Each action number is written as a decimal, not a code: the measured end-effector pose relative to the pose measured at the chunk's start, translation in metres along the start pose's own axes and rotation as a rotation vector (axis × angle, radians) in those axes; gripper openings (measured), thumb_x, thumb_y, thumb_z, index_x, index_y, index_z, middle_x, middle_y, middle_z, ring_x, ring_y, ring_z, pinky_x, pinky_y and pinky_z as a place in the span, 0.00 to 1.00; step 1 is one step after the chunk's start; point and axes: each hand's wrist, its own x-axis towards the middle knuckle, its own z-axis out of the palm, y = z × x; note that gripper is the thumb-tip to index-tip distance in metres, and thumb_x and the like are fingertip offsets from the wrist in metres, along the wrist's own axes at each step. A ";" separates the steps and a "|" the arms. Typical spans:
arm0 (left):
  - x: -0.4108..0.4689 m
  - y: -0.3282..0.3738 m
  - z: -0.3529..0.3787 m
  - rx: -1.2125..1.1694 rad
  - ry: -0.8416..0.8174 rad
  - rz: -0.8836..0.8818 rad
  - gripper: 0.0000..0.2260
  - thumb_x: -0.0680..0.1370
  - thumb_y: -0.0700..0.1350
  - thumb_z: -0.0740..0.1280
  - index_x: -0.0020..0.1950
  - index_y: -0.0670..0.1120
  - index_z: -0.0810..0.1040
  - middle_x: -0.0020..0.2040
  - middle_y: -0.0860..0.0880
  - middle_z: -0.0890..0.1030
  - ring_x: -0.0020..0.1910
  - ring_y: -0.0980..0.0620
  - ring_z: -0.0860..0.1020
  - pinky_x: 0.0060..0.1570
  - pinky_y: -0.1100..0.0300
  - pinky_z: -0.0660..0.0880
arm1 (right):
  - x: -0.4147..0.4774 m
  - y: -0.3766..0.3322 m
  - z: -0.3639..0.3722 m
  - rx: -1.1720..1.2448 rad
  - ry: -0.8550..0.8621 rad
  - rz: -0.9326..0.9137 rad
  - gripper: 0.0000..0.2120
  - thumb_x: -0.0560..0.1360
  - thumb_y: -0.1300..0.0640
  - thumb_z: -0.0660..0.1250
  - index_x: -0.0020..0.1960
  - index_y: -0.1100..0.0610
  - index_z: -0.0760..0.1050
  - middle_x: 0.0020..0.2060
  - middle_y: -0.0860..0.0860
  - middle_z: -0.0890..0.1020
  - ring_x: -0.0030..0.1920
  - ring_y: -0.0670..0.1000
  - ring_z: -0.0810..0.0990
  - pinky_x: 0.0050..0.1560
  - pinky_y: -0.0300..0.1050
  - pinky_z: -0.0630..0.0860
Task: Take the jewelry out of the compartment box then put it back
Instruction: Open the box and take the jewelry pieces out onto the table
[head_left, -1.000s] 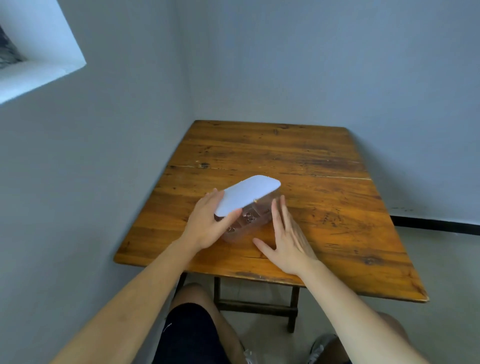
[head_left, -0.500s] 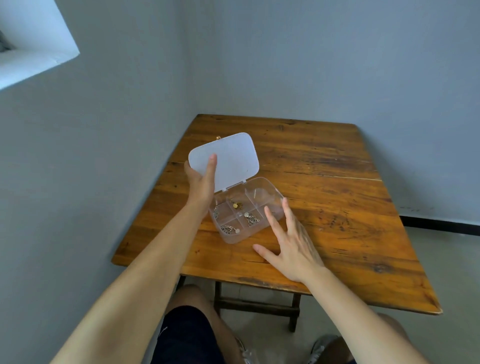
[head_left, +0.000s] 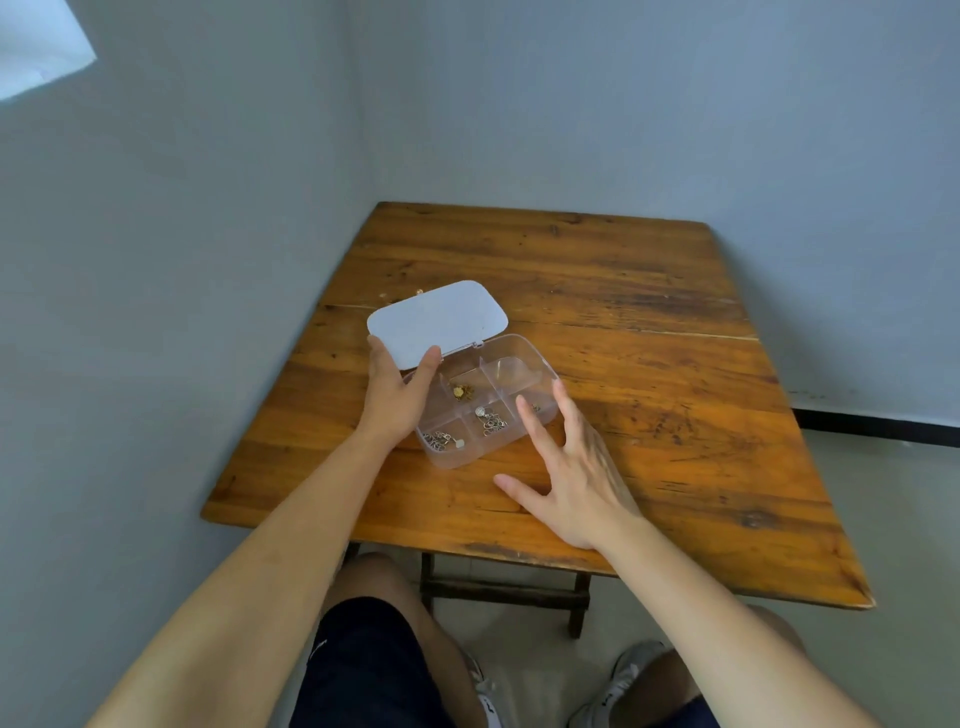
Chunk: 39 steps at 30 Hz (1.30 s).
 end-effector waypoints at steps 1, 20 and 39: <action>0.000 0.001 -0.001 0.013 -0.003 0.001 0.33 0.78 0.59 0.66 0.77 0.48 0.55 0.71 0.49 0.68 0.69 0.51 0.70 0.47 0.74 0.69 | 0.000 0.000 -0.001 0.003 -0.004 0.001 0.42 0.74 0.27 0.54 0.77 0.37 0.31 0.77 0.49 0.27 0.80 0.58 0.44 0.76 0.54 0.52; -0.054 0.026 -0.035 0.715 -0.248 0.321 0.22 0.74 0.54 0.73 0.66 0.55 0.75 0.78 0.47 0.61 0.78 0.46 0.52 0.74 0.46 0.58 | 0.065 -0.021 -0.043 0.060 -0.030 -0.034 0.18 0.80 0.42 0.61 0.66 0.44 0.76 0.64 0.49 0.77 0.67 0.53 0.68 0.64 0.54 0.62; -0.040 0.043 -0.005 0.853 -0.400 -0.017 0.02 0.72 0.48 0.76 0.44 0.55 0.85 0.82 0.50 0.42 0.79 0.41 0.36 0.74 0.36 0.52 | 0.107 -0.040 -0.044 -0.153 -0.286 0.150 0.11 0.71 0.36 0.72 0.51 0.36 0.83 0.56 0.41 0.82 0.60 0.52 0.75 0.56 0.51 0.61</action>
